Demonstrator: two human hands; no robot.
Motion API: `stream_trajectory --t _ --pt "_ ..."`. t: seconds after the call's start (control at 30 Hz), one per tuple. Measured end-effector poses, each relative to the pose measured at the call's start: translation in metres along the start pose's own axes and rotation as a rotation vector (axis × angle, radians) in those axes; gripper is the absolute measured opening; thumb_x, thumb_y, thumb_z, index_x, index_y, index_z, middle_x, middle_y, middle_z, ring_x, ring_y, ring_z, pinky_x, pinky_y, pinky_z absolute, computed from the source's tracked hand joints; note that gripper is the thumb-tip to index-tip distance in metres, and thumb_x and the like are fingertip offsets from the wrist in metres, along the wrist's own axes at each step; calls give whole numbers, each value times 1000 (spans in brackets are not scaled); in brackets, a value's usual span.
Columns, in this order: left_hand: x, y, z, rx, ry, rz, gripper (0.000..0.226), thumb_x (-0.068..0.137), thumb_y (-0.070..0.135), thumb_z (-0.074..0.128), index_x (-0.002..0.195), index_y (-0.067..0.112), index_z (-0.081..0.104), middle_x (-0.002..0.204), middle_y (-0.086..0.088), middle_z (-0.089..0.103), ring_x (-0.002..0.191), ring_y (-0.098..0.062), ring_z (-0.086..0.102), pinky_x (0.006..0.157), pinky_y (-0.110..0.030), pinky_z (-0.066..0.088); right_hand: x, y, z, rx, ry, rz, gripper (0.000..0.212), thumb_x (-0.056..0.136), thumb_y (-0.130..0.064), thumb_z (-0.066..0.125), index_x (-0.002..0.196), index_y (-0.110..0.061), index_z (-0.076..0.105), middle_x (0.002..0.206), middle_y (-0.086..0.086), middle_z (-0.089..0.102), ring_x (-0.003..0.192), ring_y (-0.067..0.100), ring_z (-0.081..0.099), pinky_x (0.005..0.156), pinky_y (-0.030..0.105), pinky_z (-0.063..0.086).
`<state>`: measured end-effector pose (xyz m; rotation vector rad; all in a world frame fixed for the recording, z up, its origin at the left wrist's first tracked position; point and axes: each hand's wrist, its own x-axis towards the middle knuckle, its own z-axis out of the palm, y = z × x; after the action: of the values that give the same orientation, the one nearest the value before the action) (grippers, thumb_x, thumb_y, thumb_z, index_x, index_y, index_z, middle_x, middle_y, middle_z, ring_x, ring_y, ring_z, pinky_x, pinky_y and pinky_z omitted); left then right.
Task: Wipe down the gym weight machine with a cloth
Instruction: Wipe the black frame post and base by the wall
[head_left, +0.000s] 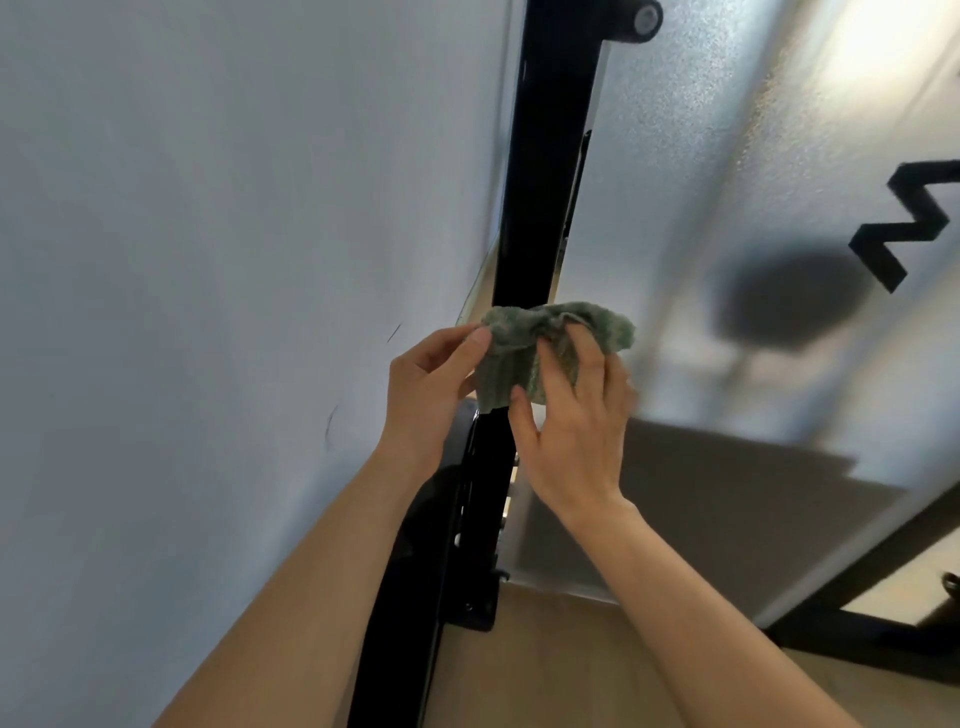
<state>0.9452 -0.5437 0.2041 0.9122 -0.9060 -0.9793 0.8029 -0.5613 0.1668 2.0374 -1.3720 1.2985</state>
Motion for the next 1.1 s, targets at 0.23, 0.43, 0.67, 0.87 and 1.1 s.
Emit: stream_trajectory --t 0.23,0.43,0.67,0.87,1.1 --pt "-7 -33 -8 124 34 -12 17 92 11 71 108 5 75 97 -3 78 93 -16 75 78 -22 58 -27 1 14 164 -21 -32 35 94 -13 66 128 -7 64 127 12 63 119 31 55 98 44 49" --pt "-5 -79 -29 337 63 -84 16 84 19 81 96 11 74 92 -5 77 86 -20 75 82 -38 63 -69 2 36 258 -163 67 37 94 -10 66 130 -6 64 120 8 66 114 27 57 98 38 52" --pt "-14 -122 -52 673 14 -5 12 83 18 80 83 26 71 81 12 74 77 -1 70 78 -20 58 -123 5 68 246 -259 269 31 90 -16 72 121 -14 68 114 1 66 108 25 61 82 38 57" --pt "-22 -144 -66 1164 -112 347 12 87 26 77 98 24 74 102 10 65 93 -8 56 76 -22 49 -148 4 88 245 -208 388 20 88 -15 74 108 -15 74 99 -2 71 90 22 67 70 34 56" --pt "-30 -143 -86 1273 -156 493 11 89 25 75 97 17 74 100 2 62 91 -17 58 72 -30 51 -147 -5 90 491 -266 628 12 87 -20 73 99 -22 77 95 -10 74 84 7 66 74 26 52"
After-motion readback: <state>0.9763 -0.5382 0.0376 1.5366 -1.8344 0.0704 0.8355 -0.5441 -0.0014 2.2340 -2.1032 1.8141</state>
